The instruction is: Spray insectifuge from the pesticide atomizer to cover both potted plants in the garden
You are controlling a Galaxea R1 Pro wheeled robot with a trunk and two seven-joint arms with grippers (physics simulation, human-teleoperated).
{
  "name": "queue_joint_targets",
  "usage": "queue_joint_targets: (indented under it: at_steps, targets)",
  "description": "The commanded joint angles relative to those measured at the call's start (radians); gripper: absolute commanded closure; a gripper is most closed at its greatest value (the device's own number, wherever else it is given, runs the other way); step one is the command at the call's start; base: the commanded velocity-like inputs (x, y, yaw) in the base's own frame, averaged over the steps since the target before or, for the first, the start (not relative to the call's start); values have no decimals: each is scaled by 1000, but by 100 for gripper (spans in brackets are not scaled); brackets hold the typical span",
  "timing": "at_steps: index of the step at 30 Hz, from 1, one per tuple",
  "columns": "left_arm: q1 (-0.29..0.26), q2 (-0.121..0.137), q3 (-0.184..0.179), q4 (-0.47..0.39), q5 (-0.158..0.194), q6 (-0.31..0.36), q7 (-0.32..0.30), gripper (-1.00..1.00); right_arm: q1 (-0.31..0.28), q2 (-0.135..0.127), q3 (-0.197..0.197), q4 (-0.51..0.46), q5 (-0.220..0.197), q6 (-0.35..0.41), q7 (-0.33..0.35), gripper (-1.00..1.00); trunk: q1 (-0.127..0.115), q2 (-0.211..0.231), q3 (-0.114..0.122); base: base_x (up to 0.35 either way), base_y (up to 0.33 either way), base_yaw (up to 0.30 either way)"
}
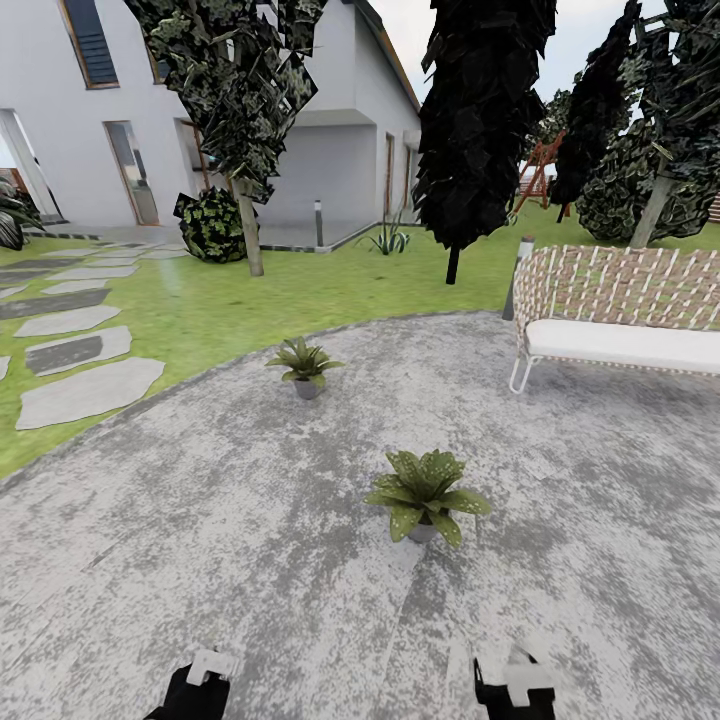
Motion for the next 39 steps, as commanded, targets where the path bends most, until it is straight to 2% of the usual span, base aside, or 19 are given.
queue_joint_targets:
  at_steps: [1, 2, 4, 39]
  targets:
    - [-1, 0, 9, 0, -6, -2, -5, 100, 2, 0, -3, 1, -12, -2, -7, -100, 0, 0, -1, 0, 0, 0]
    - [-1, 1, 9, 0, -6, -2, -5, 100, 5, 1, -2, 1, -32, -3, -6, -100, 0, 0, -1, 0, 0, 0]
    - [-1, 1, 9, 0, -6, -2, -5, 100, 5, 1, -2, 1, -36, -2, -6, -100, 0, 0, -1, 0, 0, 33]
    - [-1, -1, 8, 1, -6, 2, -3, 100, 6, 1, -2, 2, -38, -1, -6, -100, 0, 0, -1, 0, 0, 269]
